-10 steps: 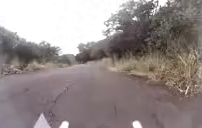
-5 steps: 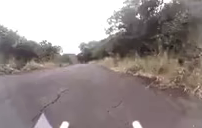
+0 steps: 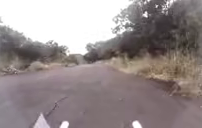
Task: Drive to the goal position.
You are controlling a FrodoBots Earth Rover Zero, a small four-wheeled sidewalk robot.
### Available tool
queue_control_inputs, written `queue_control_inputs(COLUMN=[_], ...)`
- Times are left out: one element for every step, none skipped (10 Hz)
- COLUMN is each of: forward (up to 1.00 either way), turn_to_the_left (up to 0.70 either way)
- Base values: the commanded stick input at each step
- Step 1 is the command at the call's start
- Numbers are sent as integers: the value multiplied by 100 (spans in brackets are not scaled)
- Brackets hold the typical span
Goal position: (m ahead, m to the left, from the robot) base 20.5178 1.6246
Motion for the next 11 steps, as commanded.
queue_control_inputs(forward=[100, 100, 100, 100, 100, 100, 100, 100, 100, 100, 100], turn_to_the_left=[36, 20, 5, 0, 0, 0, 0, 0, 0, 0, 0])
